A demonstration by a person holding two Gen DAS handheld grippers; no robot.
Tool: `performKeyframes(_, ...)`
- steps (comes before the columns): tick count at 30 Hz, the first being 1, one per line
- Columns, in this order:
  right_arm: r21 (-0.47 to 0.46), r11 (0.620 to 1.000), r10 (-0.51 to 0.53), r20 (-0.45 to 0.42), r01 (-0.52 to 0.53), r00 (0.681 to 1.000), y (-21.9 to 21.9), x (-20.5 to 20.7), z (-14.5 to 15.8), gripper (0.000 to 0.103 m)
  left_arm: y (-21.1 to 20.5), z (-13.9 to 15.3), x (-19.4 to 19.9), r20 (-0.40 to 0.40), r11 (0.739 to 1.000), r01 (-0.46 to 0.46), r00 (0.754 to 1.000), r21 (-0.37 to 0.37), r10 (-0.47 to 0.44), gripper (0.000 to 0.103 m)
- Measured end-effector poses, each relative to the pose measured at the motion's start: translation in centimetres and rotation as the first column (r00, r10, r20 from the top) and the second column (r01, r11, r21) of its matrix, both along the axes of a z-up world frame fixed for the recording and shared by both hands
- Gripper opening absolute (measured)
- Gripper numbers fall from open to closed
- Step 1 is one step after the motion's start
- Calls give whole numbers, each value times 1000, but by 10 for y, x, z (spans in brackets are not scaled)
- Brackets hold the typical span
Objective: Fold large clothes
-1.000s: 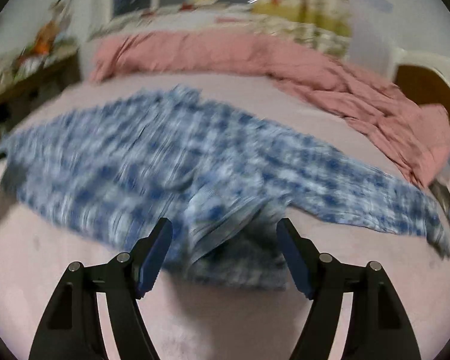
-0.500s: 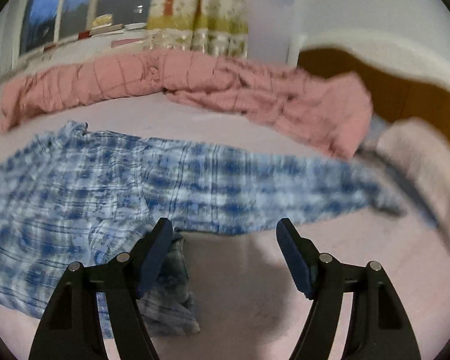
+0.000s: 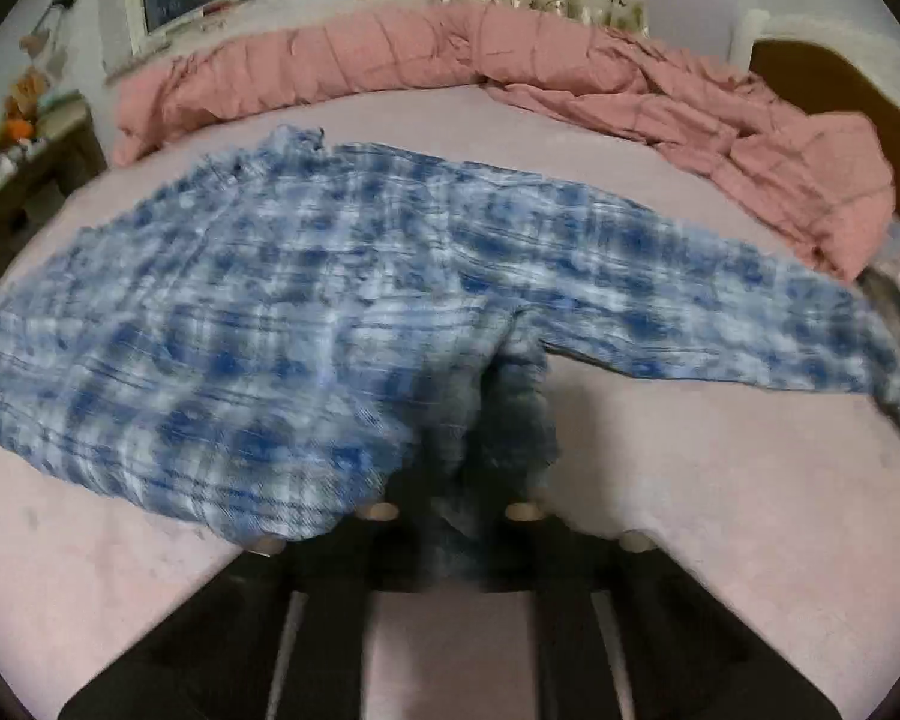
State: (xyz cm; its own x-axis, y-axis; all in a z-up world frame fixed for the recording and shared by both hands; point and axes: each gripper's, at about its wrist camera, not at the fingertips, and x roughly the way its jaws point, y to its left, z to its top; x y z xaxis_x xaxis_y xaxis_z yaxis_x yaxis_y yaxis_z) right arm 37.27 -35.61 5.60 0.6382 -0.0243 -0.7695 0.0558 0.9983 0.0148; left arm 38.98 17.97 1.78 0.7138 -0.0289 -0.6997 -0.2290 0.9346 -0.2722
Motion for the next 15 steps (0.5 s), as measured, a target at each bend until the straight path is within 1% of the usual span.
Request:
performKeyframes(1, 1, 1000, -30, 38, 30, 999, -5, 1, 3, 5, -2, -1, 1, -9, 1000, -4, 1000, 16, 4, 6)
performKeyframes(3, -21, 995, -99, 130, 102, 987, -16, 2, 8, 5, -8, -5, 6, -41, 998, -7, 999, 65, 9, 6)
performKeyframes(4, -11, 994, -108, 134, 111, 985, -21, 6, 5, 5, -11, -8, 8, -63, 996, -5, 998, 91, 11, 6)
performKeyframes(5, 16, 994, -111, 102, 110, 989, -27, 13, -5, 5, -15, -12, 11, -84, 993, -3, 996, 115, 13, 7)
performKeyframes(6, 40, 993, -117, 46, 115, 992, -32, 22, -17, 5, -16, -14, 13, -94, 991, 0, 995, 131, 13, 7)
performKeyframes(8, 62, 991, -118, -38, 121, 992, -37, 34, -39, 5, -19, -14, 14, -98, 988, 2, 995, 155, 14, 8)
performKeyframes(9, 64, 990, -121, -46, 123, 992, -39, 37, -42, 5, -20, -14, 14, -98, 986, 2, 995, 166, 14, 8)
performKeyframes(12, 37, 989, -141, -22, 141, 990, -36, 34, -34, 5, -20, -11, 13, -79, 984, 2, 997, 176, 12, 9)
performKeyframes(14, 4, 988, -152, -15, 152, 988, -31, 30, -31, 5, -18, -2, 6, -43, 983, -18, 999, 182, 27, 15)
performKeyframes(15, -23, 988, -152, 2, 152, 988, -28, 26, -25, 5, -19, 7, -2, -17, 977, -47, 999, 210, 52, 15)
